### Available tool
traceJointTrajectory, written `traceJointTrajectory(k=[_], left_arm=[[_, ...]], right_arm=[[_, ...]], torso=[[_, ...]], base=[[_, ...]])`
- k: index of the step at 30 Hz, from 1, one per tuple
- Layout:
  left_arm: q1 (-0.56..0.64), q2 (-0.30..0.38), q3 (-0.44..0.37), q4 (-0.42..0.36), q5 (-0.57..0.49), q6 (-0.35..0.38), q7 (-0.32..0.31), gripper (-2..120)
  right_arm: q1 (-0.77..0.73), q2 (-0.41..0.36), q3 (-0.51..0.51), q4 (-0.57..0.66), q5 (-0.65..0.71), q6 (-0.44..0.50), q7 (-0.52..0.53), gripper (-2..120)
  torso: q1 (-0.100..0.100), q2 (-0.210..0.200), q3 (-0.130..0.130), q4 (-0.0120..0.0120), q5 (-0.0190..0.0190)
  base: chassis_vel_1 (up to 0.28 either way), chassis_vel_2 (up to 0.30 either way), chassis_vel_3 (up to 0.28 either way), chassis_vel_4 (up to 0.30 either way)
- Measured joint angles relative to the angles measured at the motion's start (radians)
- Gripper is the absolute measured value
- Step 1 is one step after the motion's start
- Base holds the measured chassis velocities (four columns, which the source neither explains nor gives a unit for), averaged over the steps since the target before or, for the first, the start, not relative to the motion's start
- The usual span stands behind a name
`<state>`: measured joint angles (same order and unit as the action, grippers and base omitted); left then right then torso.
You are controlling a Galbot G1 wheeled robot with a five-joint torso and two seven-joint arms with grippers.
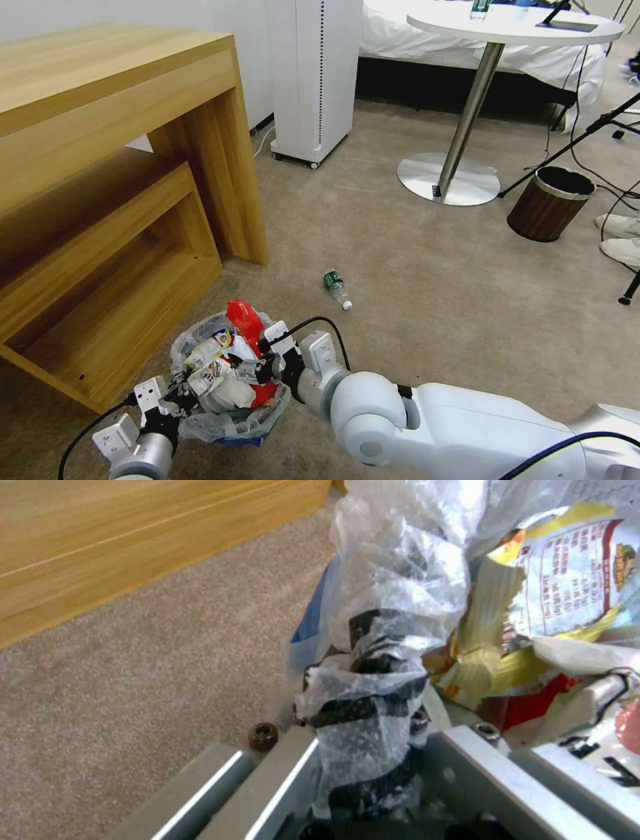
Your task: Pick up the trash bin and place the garbage on the floor into it.
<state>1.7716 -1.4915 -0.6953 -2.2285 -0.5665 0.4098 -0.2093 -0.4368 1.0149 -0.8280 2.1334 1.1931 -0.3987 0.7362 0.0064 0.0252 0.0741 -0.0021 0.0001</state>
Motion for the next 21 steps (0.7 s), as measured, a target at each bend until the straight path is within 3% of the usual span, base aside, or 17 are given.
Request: traceJointTrajectory(k=[3, 4, 6, 7, 8, 9, 11, 12, 14, 15, 18, 19, 21], left_arm=[[-0.003, 0.0, 0.001, 0.004, 0.0, 0.0, 0.0, 0], [-0.003, 0.0, 0.001, 0.004, 0.0, 0.0, 0.0, 0], [-0.003, 0.002, 0.0, 0.005, 0.0, 0.0, 0.0, 0], [-0.003, 0.002, 0.0, 0.005, 0.0, 0.0, 0.0, 0], [-0.003, 0.004, -0.002, 0.005, -0.001, 0.0, 0.0, 0], [-0.005, 0.007, -0.005, 0.004, -0.001, 0.0, 0.0, 0], [-0.007, 0.019, -0.012, -0.009, -0.004, 0.0, 0.0, 0], [-0.007, 0.019, -0.012, -0.009, -0.004, 0.0, 0.0, 0], [-0.008, 0.035, -0.02, -0.021, -0.014, 0.0, 0.0, 0], [-0.008, 0.035, -0.02, -0.021, -0.014, 0.0, 0.0, 0], [-0.01, 0.052, -0.023, -0.025, -0.023, 0.001, 0.0, 0], [-0.01, 0.052, -0.023, -0.025, -0.023, 0.001, 0.0, 0], [-0.012, 0.062, -0.022, -0.028, -0.027, 0.003, 0.0, 0]], right_arm=[[-0.023, -0.015, 0.019, -0.01, -0.126, 0.121, -0.129, 100], [-0.023, -0.015, 0.019, -0.01, -0.126, 0.121, -0.129, 100], [-0.063, -0.03, 0.088, -0.037, -0.24, 0.281, -0.283, 100], [-0.063, -0.03, 0.088, -0.037, -0.24, 0.281, -0.283, 100], [-0.079, -0.036, 0.133, -0.05, -0.269, 0.359, -0.344, 100], [-0.094, -0.045, 0.192, -0.054, -0.278, 0.433, -0.393, 100], [-0.162, -0.084, 0.405, -0.043, -0.282, 0.503, -0.452, 100], [-0.162, -0.084, 0.405, -0.043, -0.282, 0.503, -0.452, 100], [-0.298, -0.117, 0.67, -0.03, -0.294, 0.536, -0.485, 100], [-0.298, -0.117, 0.67, -0.03, -0.294, 0.536, -0.485, 100], [-0.469, -0.122, 0.901, -0.026, -0.362, 0.551, -0.5, 100], [-0.469, -0.122, 0.901, -0.026, -0.362, 0.551, -0.5, 100], [-0.552, -0.114, 1.013, -0.02, -0.413, 0.557, -0.504, 100]], torso=[[0.0, 0.0, 0.0, 0.0, 0.0], [0.0, 0.0, 0.0, 0.0, 0.0], [0.0, 0.0, 0.0, 0.0, 0.0], [0.0, 0.0, 0.0, 0.0, 0.0], [0.0, 0.0, 0.0, 0.0, 0.0], [0.0, 0.0, 0.0, 0.0002, 0.0], [0.0, 0.0, 0.0, 0.0001, 0.0], [0.0, 0.0, 0.0, 0.0001, 0.0], [0.0, 0.0, 0.0, 0.0, 0.0003], [0.0, 0.0, 0.0, 0.0, 0.0003], [0.0, 0.0, 0.0, -0.0002, 0.0004], [0.0, 0.0, 0.0, -0.0002, 0.0004], [0.0, 0.0, 0.0, -0.0003, 0.0]], base=[[0.0, 0.0, 0.0, 0.0], [0.0, 0.0, 0.0, 0.0], [0.0, 0.0, 0.0, 0.0], [0.0, 0.0, 0.0, 0.0], [0.0, 0.0, 0.0, 0.0], [0.0, 0.0, 0.0, 0.0], [0.0, 0.0, 0.0, 0.0], [0.0, 0.0, 0.0, 0.0], [0.0, 0.0, 0.0, 0.0], [0.0, 0.0, 0.0, 0.0], [0.0, 0.0, 0.0, 0.0], [0.0, 0.0, 0.0, 0.0], [0.0, 0.0, 0.0, 0.0]])
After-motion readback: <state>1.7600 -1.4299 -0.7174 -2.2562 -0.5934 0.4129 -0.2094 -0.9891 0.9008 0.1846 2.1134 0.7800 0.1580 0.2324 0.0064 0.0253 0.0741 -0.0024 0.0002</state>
